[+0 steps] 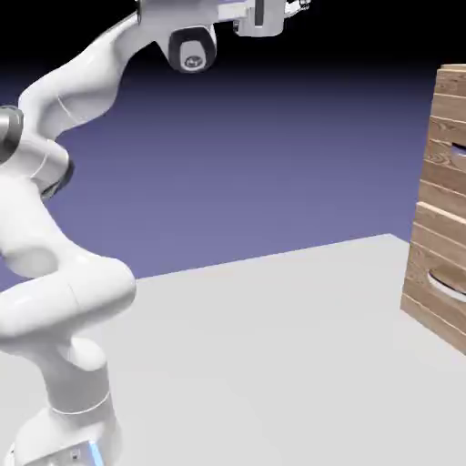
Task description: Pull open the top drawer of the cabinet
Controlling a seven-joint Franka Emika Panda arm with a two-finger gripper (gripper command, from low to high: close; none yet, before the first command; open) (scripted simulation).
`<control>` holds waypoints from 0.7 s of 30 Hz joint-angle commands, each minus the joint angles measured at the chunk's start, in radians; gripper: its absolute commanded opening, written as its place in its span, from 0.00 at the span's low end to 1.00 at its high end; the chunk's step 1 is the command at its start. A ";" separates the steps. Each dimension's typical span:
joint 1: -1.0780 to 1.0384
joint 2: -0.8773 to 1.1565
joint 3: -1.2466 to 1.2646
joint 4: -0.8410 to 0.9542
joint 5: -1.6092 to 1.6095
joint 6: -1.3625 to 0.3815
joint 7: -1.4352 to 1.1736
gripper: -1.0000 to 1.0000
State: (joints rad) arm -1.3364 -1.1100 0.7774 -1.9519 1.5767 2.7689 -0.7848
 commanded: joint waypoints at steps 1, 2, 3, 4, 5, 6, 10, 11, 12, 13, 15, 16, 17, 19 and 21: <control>-0.036 -0.015 0.021 0.023 0.042 -0.007 -0.041 0.50; -0.073 -0.029 0.042 0.046 0.085 -0.014 -0.082 0.50; -0.109 -0.044 0.063 0.069 0.127 -0.022 -0.123 0.50; -0.145 -0.058 0.084 0.092 0.170 -0.029 -0.164 0.50; -0.181 -0.073 0.104 0.115 0.212 -0.036 -0.205 0.50; -0.217 -0.087 0.125 0.138 0.254 -0.043 -0.246 0.50; -0.362 -0.145 0.209 0.231 0.424 -0.072 -0.410 0.50; -0.399 -0.160 0.230 0.254 0.466 -0.079 -0.451 0.50; -0.435 -0.174 0.251 0.277 0.509 -0.086 -0.492 0.50; -0.471 -0.189 0.272 0.300 0.551 -0.094 -0.533 0.50; -0.544 -0.218 0.313 0.346 0.636 -0.108 -0.615 0.50; -0.580 -0.232 0.334 0.369 0.678 -0.115 -0.656 0.50; -0.616 -0.247 0.355 0.392 0.720 -0.123 -0.697 0.50; -0.689 -0.276 0.397 0.438 0.805 -0.137 -0.779 0.50; -0.761 -0.305 0.439 0.484 0.890 -0.151 -0.861 0.50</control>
State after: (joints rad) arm -2.0975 -1.4148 1.2161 -1.4676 2.4667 2.6175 -1.6459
